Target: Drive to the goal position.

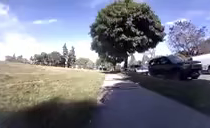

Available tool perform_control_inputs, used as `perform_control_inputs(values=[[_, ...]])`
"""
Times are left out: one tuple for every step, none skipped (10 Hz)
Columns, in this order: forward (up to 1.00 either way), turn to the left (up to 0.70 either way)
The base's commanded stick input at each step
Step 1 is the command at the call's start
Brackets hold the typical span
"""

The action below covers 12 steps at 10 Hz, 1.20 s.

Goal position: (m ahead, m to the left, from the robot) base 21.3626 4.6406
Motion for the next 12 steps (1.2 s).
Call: perform_control_inputs(values=[[1.00,0.00],[1.00,0.00],[1.00,0.00],[1.00,0.00],[1.00,0.00],[1.00,0.00],[1.00,0.00],[1.00,0.00],[1.00,0.00],[1.00,0.00],[1.00,0.00],[1.00,0.00]])
